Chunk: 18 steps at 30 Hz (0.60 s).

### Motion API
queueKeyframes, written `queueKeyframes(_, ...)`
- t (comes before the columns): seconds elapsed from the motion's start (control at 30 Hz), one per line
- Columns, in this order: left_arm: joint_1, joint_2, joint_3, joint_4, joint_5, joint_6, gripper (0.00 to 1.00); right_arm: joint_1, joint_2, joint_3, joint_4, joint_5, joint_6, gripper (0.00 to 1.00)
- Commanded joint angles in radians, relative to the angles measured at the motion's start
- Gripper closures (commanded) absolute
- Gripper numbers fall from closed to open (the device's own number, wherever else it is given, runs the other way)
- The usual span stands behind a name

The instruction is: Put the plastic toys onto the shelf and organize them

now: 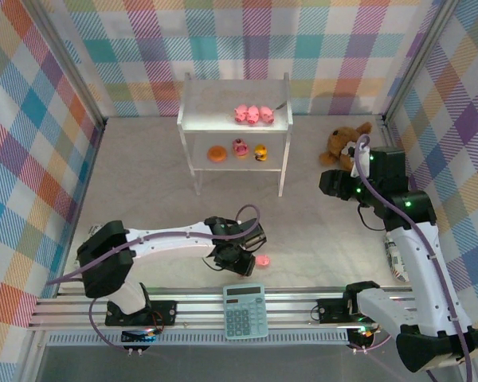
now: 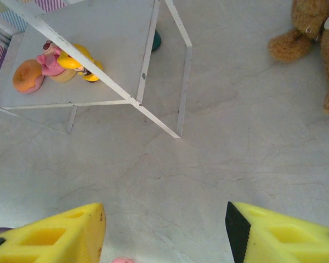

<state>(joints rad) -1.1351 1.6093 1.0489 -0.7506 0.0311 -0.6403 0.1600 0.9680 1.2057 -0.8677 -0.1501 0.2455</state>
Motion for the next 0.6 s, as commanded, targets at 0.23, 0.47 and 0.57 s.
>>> queueKeyframes(0.23, -0.026, 0.073, 0.008, 0.037, 0.049, -0.061, 0.47, -0.004, -0.020, -0.015, 0.018, -0.005, -0.049, 0.38)
queueKeyframes(0.47, -0.036, 0.128, 0.021, 0.034, 0.037, -0.059, 0.50, -0.005, -0.022, -0.015, 0.030, -0.017, -0.053, 0.38)
queueKeyframes(0.57, -0.037, 0.135, 0.028, 0.017, -0.007, -0.035, 0.53, -0.005, -0.021, -0.014, 0.032, -0.018, -0.055, 0.38)
